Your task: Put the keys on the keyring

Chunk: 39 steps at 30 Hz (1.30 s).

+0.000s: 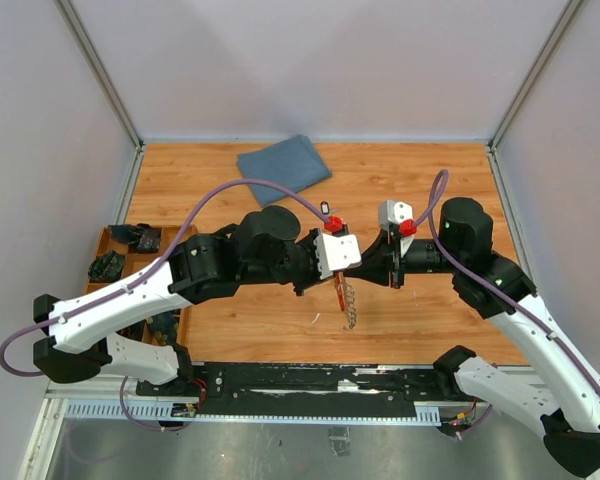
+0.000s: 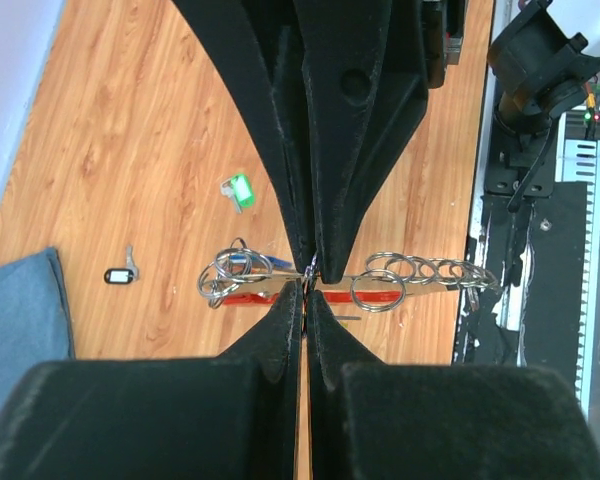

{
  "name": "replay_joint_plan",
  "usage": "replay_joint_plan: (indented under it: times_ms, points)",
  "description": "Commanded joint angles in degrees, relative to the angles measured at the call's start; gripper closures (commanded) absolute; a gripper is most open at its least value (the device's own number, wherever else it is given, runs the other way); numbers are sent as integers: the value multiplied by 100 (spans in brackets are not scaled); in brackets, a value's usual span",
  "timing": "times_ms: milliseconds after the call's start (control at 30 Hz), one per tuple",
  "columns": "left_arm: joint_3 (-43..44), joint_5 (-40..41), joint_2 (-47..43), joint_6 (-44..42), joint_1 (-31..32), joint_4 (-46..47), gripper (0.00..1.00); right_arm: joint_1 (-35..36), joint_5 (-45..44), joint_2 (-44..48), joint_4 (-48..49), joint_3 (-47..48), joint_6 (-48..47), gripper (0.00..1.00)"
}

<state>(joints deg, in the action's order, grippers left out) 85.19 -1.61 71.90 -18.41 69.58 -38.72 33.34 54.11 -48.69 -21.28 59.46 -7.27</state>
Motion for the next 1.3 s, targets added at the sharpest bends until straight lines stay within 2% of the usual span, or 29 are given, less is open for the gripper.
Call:
replay_joint_plan:
  times_ms: [0, 200, 367, 500, 733, 1000, 1267]
  points:
    - [171, -72, -165, -89, 62, 301, 100, 137, -108, -7, -80, 39, -178, 99]
    - [67, -19, -259, -4, 64, 450, 98, 149, -248, 147, 192, 56, -2, 99]
    - [-280, -19, -582, 196, 64, 929, 79, 152, -237, 348, 614, 60, 329, 100]
    - [-618, -71, -904, 459, 70, 1455, 72, 150, -129, 536, 1398, -88, 923, 100]
    - [-1089, -229, -1312, 895, 60, 2319, 70, 155, 1, 704, 2580, -259, 1720, 99]
    - [-1491, -277, -1560, 1230, 61, 3295, 68, 190, 115, 703, 2965, -319, 1869, 99]
    - [-1611, -316, -1536, 1362, 61, 3639, 67, 225, 285, 720, 3019, -338, 1798, 99]
